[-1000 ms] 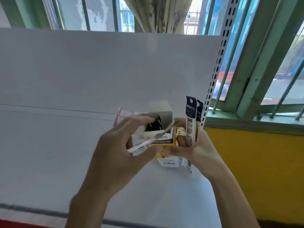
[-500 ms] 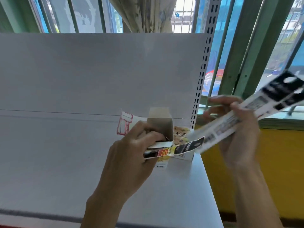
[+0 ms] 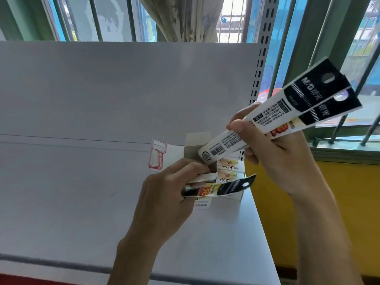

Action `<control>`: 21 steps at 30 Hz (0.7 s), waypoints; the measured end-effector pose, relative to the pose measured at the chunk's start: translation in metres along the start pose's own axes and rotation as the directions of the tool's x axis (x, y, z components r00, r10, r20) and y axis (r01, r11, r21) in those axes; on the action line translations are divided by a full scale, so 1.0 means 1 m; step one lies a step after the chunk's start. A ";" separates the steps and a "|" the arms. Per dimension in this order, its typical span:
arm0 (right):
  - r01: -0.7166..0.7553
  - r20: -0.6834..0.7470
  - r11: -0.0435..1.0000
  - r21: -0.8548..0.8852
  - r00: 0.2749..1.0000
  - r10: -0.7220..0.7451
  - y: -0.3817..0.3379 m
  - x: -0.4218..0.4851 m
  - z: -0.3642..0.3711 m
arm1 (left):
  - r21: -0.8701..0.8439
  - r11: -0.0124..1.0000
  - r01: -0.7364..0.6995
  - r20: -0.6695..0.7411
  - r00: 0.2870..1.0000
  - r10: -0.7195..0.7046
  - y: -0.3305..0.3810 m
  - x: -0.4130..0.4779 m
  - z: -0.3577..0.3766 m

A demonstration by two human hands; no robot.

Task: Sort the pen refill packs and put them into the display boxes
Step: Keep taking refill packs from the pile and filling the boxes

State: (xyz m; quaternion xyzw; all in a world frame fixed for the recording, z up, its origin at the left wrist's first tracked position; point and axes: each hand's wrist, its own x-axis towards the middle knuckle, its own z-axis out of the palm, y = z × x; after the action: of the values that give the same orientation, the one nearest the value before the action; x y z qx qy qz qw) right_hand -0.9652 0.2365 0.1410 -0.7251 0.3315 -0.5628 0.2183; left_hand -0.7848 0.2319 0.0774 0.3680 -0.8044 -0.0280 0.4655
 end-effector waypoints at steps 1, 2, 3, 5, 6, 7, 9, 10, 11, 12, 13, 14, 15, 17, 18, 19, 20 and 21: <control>-0.002 0.020 0.999 -0.034 1.000 0.003 0.000 0.001 0.002 | -0.005 1.000 -0.006 0.015 1.000 0.006 0.001 0.000 0.000; -0.021 0.068 0.996 -0.081 0.997 0.026 0.001 0.003 0.005 | -0.012 1.000 -0.012 0.031 0.999 0.013 0.003 0.001 -0.001; -0.066 0.131 0.986 -0.152 0.988 0.086 0.003 0.005 0.010 | -0.019 1.000 -0.016 0.039 0.999 0.016 0.005 0.001 -0.001; -0.172 0.211 0.955 -0.240 0.951 0.225 0.008 0.007 0.013 | -0.015 1.000 -0.006 0.030 1.000 0.007 0.007 0.001 -0.001; -0.220 0.201 0.958 -0.185 0.945 0.256 0.009 0.007 0.012 | -0.012 1.000 0.013 0.024 1.000 -0.013 0.006 0.002 -0.002; -0.249 0.171 0.966 -0.074 0.951 0.258 0.009 0.005 0.009 | -0.013 0.999 0.037 0.016 0.999 -0.037 0.004 0.002 -0.002; -0.193 0.053 0.972 0.133 0.981 0.187 0.009 0.000 0.001 | -0.003 0.997 0.079 -0.011 0.997 -0.079 0.000 0.002 -0.004; -0.141 0.006 0.974 0.178 0.990 0.142 0.010 -0.005 -0.002 | 0.001 0.996 0.087 -0.017 0.996 -0.087 -0.001 0.003 -0.004; -0.107 0.001 0.973 0.206 0.994 0.109 0.009 -0.010 -0.003 | 0.001 0.996 0.091 -0.019 0.996 -0.091 -0.002 0.004 -0.003; -0.098 0.039 0.969 0.226 0.995 0.091 0.011 -0.014 -0.003 | 0.000 0.996 0.093 -0.016 0.996 -0.093 -0.001 0.005 -0.003; -0.106 0.113 0.967 0.233 0.990 0.082 0.012 -0.018 0.001 | 0.001 0.996 0.093 -0.012 0.996 -0.093 0.000 0.005 -0.002; -0.111 0.184 0.971 0.211 0.980 0.072 0.014 -0.021 0.006 | 0.007 0.996 0.090 -0.010 0.996 -0.090 0.001 0.006 -0.001; -0.117 0.237 0.978 0.173 0.969 0.074 0.015 -0.023 0.011 | 0.015 0.996 0.084 -0.009 0.996 -0.084 0.002 0.006 0.000; -0.112 0.254 0.984 0.140 0.964 0.074 0.015 -0.026 0.021 | 0.029 0.997 0.066 -0.010 0.998 -0.066 0.005 0.007 0.002; -0.100 0.218 0.982 0.162 0.974 0.064 0.013 -0.026 0.023 | 0.039 0.998 0.055 -0.010 0.998 -0.055 0.006 0.007 0.002; -0.100 0.161 0.976 0.192 0.985 0.069 0.010 -0.026 0.023 | 0.058 0.997 0.046 -0.011 0.999 -0.045 0.006 0.007 0.001; -0.102 0.076 0.970 0.222 0.993 0.087 0.008 -0.027 0.019 | 0.082 0.996 0.039 -0.013 0.999 -0.038 0.007 0.007 0.000; -0.092 -0.037 0.961 0.262 0.994 0.105 0.004 -0.027 0.013 | 0.099 0.994 0.036 -0.013 0.999 -0.035 0.007 0.006 -0.002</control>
State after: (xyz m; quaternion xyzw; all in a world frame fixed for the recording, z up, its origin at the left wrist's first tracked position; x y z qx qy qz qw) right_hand -0.9579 0.2523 0.1165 -0.6583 0.2958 -0.6081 0.3308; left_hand -0.7887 0.2340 0.0855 0.4050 -0.7954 0.0059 0.4508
